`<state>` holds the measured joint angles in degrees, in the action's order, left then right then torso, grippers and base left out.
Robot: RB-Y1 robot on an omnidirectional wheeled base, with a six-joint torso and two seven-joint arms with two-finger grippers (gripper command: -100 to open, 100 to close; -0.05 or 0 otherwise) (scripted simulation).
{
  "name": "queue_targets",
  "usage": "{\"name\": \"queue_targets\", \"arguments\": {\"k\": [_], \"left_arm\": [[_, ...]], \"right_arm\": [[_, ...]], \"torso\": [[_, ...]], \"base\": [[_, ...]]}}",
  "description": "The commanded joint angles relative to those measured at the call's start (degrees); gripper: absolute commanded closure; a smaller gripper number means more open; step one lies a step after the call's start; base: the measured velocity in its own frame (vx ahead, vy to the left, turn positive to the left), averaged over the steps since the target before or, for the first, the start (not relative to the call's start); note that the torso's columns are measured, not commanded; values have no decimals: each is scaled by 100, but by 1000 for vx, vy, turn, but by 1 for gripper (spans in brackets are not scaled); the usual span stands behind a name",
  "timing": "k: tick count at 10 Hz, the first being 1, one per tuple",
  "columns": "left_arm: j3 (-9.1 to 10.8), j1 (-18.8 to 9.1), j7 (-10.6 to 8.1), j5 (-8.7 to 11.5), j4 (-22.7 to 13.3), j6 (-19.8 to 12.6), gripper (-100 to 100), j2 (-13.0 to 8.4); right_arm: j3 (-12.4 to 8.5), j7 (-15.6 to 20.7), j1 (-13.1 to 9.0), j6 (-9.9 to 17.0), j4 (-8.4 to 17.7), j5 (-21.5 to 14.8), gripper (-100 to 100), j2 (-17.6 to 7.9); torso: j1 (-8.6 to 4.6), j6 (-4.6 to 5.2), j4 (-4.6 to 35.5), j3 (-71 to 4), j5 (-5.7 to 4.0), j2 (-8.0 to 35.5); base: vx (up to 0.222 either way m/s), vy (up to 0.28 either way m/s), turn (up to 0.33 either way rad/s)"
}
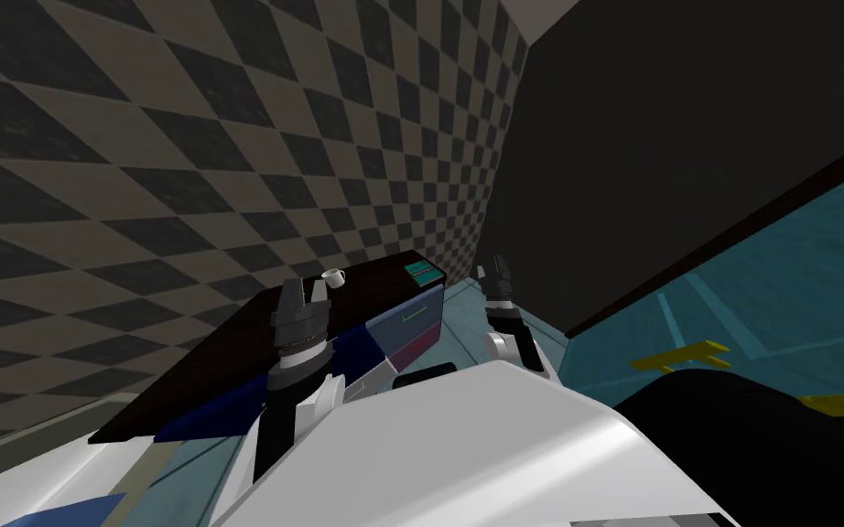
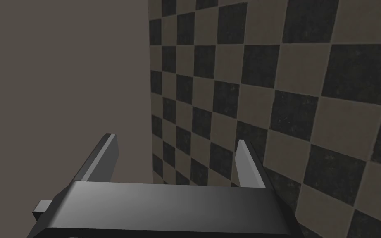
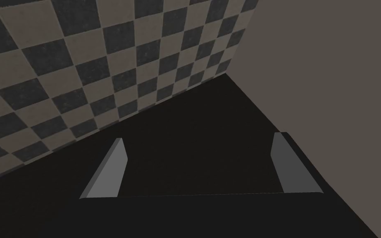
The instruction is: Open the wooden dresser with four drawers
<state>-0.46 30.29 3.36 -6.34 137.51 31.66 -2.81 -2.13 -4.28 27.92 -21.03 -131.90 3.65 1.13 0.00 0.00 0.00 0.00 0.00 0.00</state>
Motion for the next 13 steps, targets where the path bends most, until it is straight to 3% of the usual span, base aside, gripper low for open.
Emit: {"name": "queue_targets", "arguments": {"k": [1,9,10,13], "left_arm": [[0,0,0,0,0,0,0,0],[0,0,0,0,2,0,0,0],[12,-11,-2,14,-88,-26,-100,-167],[59,-56,-11,74,-458,-134,-100,-450]], "right_arm": [[0,0,0,0,0,0,0,0],[0,0,0,-1,-2,0,0,0],[0,0,0,-1,-2,0,0,0],[1,0,1,0,1,0,0,1]], "torso": [[0,0,235,-467,0,232],[0,0,3537,-7073,0,3539],[0,0,3960,-7919,0,3962],[-25,0,4220,-8455,-7,4216]], "base": [[0,0,0],[0,0,0],[6,-24,22],[19,-101,48]]}}
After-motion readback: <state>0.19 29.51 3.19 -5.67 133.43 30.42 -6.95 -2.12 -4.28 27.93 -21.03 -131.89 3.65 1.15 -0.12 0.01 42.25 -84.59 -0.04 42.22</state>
